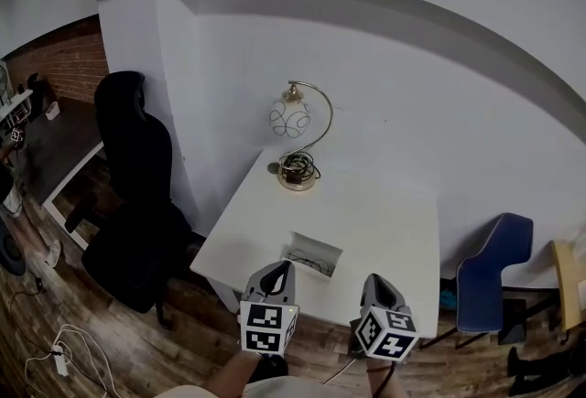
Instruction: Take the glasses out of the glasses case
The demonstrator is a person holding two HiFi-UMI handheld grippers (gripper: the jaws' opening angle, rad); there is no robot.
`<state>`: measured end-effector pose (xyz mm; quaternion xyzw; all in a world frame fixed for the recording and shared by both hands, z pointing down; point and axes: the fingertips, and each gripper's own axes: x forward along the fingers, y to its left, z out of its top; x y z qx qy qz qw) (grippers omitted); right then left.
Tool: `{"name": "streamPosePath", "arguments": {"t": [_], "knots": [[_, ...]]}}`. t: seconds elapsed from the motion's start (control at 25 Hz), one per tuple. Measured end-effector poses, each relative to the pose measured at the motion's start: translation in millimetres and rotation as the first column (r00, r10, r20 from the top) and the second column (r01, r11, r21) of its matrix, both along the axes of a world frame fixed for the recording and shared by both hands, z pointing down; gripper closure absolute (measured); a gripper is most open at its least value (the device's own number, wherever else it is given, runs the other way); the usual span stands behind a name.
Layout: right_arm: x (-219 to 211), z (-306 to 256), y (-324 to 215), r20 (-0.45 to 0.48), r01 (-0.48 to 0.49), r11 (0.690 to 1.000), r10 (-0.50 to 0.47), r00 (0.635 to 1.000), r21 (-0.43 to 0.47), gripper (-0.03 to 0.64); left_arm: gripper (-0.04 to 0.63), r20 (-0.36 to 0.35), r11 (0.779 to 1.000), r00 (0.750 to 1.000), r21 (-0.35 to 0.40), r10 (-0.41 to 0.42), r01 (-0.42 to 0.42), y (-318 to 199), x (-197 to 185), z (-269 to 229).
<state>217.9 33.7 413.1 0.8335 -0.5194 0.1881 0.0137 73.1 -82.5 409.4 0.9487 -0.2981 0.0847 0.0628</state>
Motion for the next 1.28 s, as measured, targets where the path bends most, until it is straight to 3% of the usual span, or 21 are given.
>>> {"name": "streamPosePath", "arguments": {"t": [0.84, 1.28], "knots": [[100, 0, -122, 0.055, -0.072, 0.997, 0.072, 0.996, 0.001, 0.584, 0.578, 0.023, 0.999, 0.999, 0.006, 0.044, -0.044, -139, 92, -4], [119, 21, -150, 0.119, 0.029, 0.998, -0.022, 0.993, -0.053, 0.584, 0.578, 0.079, 0.997, 0.996, -0.059, -0.038, 0.042, -149, 102, 22]]}}
